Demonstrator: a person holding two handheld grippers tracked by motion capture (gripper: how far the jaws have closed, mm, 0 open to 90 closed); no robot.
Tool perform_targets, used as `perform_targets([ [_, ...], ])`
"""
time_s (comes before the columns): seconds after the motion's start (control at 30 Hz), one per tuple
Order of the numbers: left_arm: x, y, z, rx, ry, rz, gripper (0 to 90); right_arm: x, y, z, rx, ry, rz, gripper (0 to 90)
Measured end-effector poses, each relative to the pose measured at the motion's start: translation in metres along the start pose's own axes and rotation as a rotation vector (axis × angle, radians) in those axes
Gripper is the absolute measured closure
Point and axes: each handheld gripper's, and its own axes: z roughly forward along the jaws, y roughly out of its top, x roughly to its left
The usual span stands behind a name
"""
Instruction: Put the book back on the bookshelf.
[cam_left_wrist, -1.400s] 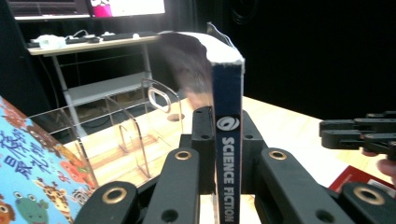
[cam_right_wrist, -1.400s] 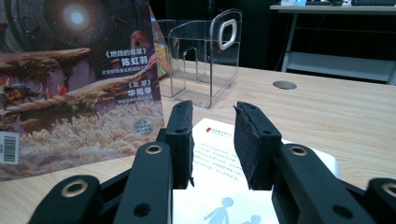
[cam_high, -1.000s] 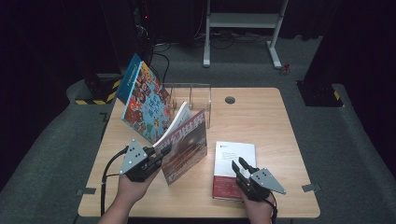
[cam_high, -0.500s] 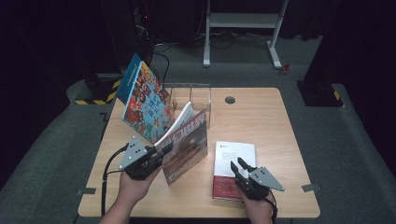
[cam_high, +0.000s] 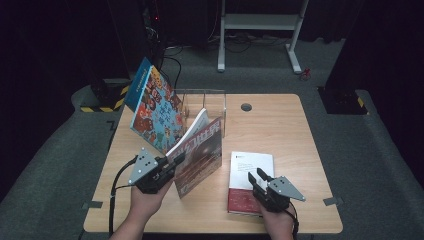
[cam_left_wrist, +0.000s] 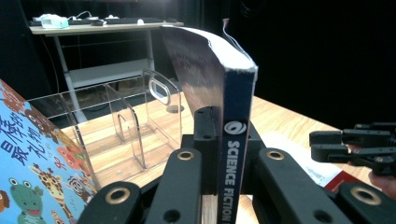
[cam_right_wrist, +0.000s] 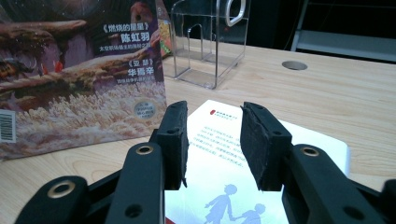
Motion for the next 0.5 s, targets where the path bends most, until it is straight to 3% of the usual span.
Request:
perform_targets([
  [0.2,0.0006,0.0012,0.0018,-0.023,0.006,-0.012,83.7,0.0002,0.0006,0.0024,0.042,-0.012,-0.032,60.3],
  [0.5,0.0027,0.0077,0.0038,-0.051,0.029,-0.017,83.8,-0.0004,0.0009,0.0045,0.072,0.0,-0.015,58.3],
])
